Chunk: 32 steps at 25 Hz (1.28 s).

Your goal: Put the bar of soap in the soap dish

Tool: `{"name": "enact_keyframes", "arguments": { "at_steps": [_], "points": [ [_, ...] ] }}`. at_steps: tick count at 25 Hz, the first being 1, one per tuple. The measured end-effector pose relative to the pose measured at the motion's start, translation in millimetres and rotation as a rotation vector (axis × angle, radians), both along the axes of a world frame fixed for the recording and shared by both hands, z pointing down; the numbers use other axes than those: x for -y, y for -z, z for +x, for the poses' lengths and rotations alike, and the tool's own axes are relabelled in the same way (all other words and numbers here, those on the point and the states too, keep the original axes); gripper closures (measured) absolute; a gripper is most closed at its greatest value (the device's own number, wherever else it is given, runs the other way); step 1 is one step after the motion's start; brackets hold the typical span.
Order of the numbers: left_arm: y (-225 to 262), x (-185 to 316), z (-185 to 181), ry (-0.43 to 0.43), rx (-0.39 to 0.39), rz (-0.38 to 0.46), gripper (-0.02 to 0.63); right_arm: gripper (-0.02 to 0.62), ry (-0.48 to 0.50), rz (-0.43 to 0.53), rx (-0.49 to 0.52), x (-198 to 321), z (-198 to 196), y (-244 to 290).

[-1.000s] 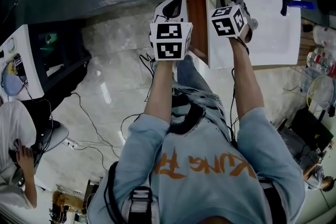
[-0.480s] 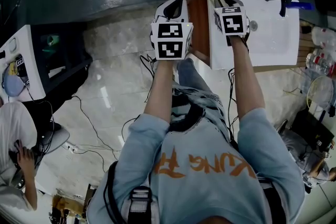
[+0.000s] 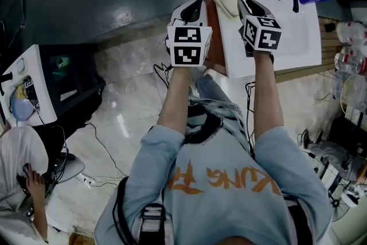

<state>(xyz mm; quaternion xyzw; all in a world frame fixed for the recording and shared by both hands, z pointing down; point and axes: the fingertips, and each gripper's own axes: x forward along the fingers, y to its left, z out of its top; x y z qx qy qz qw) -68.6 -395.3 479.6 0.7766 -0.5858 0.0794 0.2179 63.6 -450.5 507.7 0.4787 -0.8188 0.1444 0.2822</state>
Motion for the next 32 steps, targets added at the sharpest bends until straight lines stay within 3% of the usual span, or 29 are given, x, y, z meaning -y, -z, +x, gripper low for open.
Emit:
{"name": "enact_keyframes", "arguments": {
  "at_steps": [11,19,23,27,32],
  "points": [
    [84.7,17.7,34.9,-0.103,0.055,0.171,0.584,0.535,-0.109,0.202,0.226,-7.5,35.2,103.5],
    [164.6,17.6,43.5,-0.117,0.093,0.384,0.584,0.564,-0.1,0.351,0.399,-28.1,35.6,178.1],
    [183.3,14.2,48.5,-0.142,0.11,0.437,0.584,0.565,-0.099,0.383,0.409,-32.4,35.0,194.1],
    [188.6,13.0,45.4,-0.139,0.122,0.451,0.584,0.565,-0.103,0.441,0.352,-36.4,36.7,203.2],
    [188.4,12.6,46.2,-0.145,0.128,0.457,0.584,0.565,-0.171,0.479,0.302,-38.9,52.7,201.5]
  ]
}}
